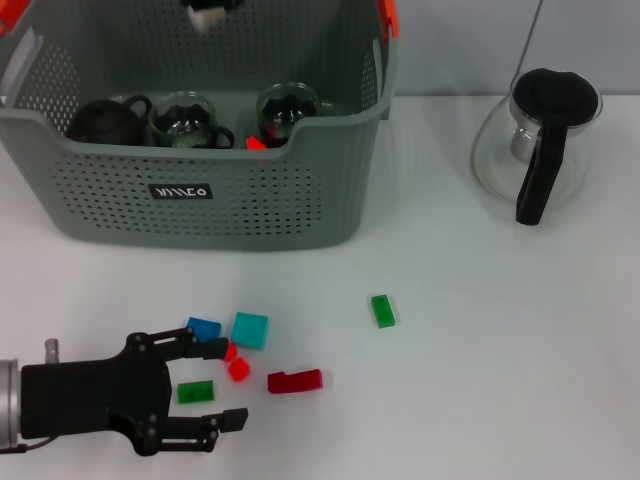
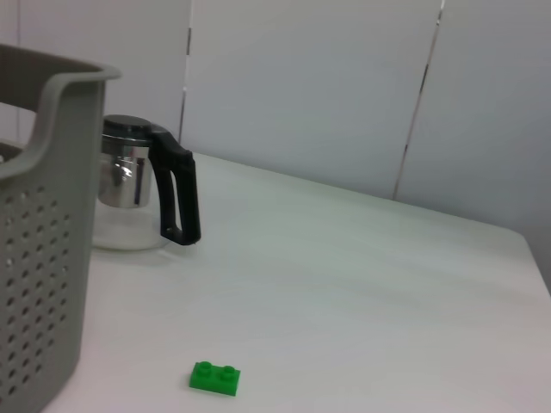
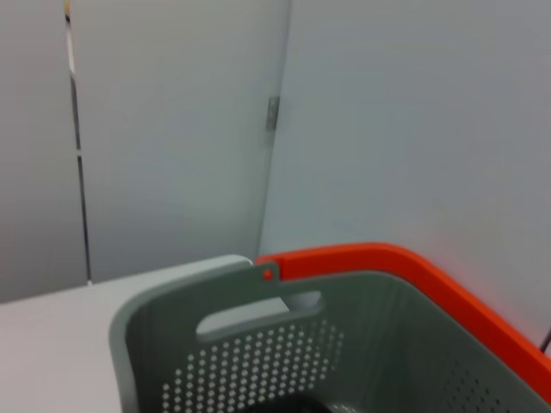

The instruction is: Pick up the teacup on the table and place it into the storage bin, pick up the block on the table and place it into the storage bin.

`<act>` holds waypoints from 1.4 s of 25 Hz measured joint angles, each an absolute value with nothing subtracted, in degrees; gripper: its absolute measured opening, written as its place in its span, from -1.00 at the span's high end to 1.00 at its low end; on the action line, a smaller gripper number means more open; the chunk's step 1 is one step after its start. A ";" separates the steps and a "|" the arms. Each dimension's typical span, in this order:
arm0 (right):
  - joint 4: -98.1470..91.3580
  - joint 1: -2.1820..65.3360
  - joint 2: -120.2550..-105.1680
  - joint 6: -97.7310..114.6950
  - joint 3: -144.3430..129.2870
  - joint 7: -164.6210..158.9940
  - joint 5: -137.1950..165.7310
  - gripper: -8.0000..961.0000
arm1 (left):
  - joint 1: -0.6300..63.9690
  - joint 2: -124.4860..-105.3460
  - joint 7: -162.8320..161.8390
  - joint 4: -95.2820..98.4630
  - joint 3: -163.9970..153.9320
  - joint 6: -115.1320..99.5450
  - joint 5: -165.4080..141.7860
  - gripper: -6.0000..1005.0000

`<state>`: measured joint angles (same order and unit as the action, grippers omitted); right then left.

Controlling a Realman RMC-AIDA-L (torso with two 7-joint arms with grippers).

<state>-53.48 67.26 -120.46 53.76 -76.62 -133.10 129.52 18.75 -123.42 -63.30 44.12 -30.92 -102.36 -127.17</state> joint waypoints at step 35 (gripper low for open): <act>-71.32 43.85 -120.30 92.08 -84.04 -125.59 140.71 -0.93 | 19.16 -123.45 -62.40 44.06 -30.67 -101.95 -127.59 -0.65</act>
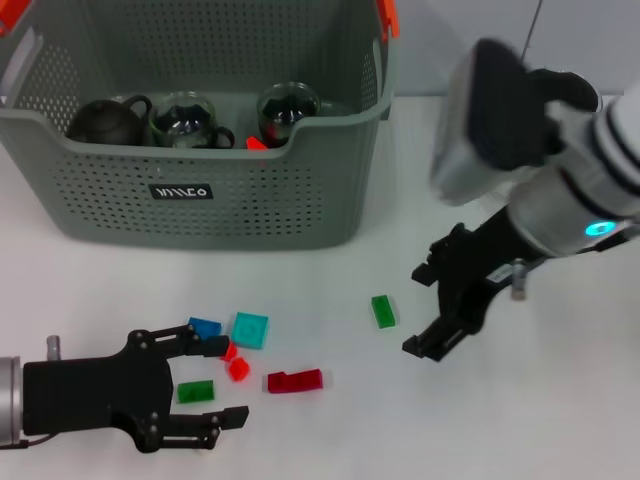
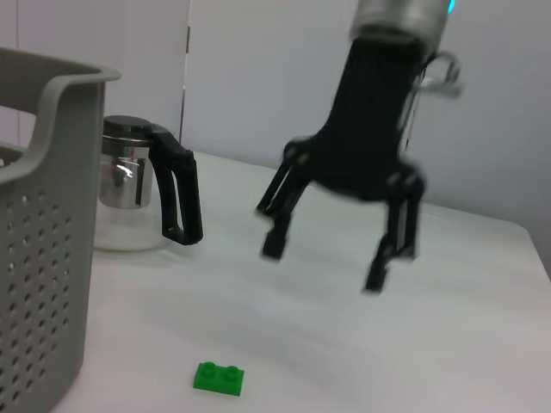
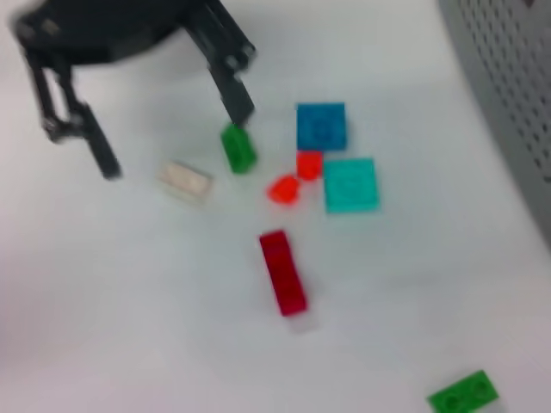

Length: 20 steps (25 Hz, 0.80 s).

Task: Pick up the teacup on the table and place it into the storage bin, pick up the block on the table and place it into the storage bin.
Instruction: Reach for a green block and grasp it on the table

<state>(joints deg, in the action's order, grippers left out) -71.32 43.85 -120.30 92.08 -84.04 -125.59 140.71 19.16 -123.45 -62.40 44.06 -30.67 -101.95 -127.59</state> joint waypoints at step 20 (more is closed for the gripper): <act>-46.29 55.59 -120.64 70.08 -96.46 -125.53 142.01 -0.93 | 19.26 -123.69 -62.31 42.71 -30.41 -100.76 -127.50 -0.64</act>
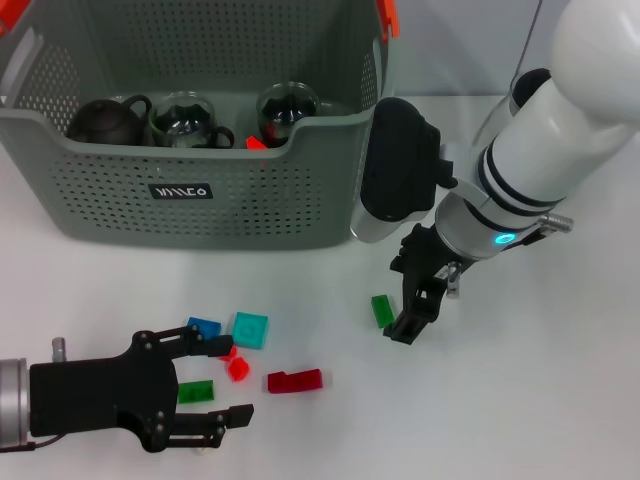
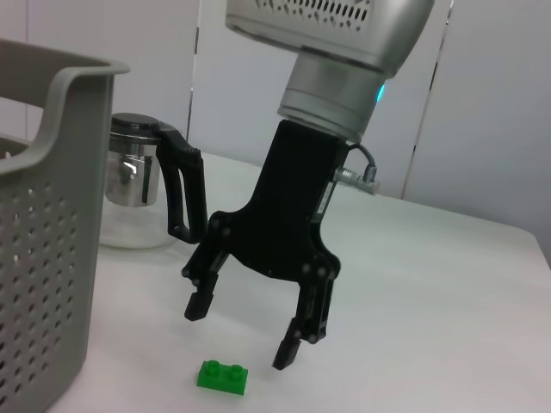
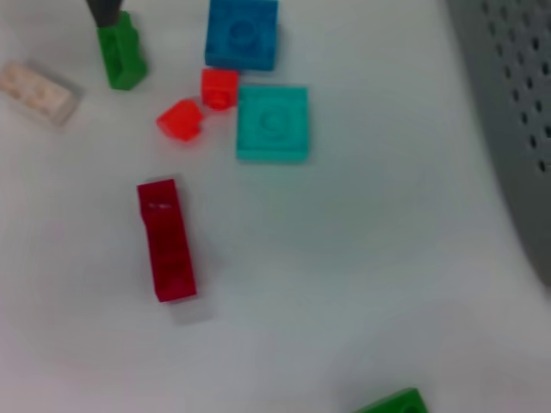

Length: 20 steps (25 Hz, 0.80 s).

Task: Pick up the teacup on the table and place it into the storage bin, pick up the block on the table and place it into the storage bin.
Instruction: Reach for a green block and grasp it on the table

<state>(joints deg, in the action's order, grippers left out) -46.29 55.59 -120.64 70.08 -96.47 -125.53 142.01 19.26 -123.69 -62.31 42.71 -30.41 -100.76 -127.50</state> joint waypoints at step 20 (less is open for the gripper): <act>-39.64 56.98 -121.12 61.39 -101.95 -125.39 137.44 -0.85 | 19.00 -123.43 -62.65 41.37 -30.23 -100.26 -127.61 -0.64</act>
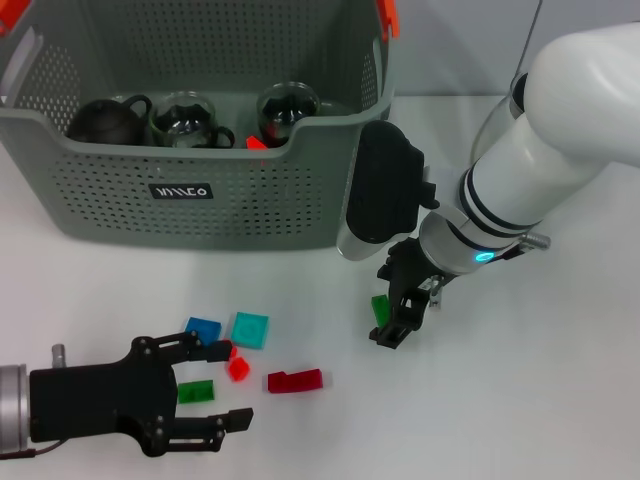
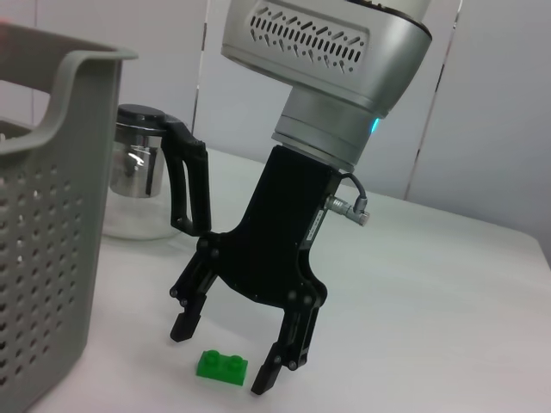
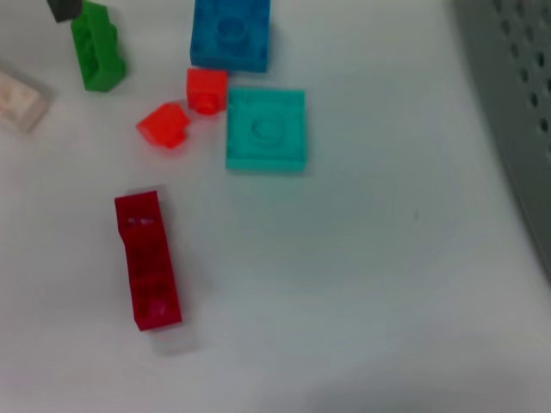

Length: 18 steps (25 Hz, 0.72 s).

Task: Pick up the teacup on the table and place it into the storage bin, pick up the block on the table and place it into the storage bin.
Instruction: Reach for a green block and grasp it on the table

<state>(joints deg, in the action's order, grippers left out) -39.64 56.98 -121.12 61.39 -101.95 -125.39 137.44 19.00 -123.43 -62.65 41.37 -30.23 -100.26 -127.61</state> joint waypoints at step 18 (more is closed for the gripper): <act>-38.76 57.12 -121.11 60.47 -102.57 -126.12 136.93 -0.08 | 18.90 -123.40 -62.66 41.40 -30.24 -100.10 -127.62 -0.64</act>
<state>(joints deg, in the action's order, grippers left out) -38.76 57.12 -121.11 60.47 -102.57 -126.12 136.93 18.90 -123.40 -62.66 41.40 -30.24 -100.10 -127.62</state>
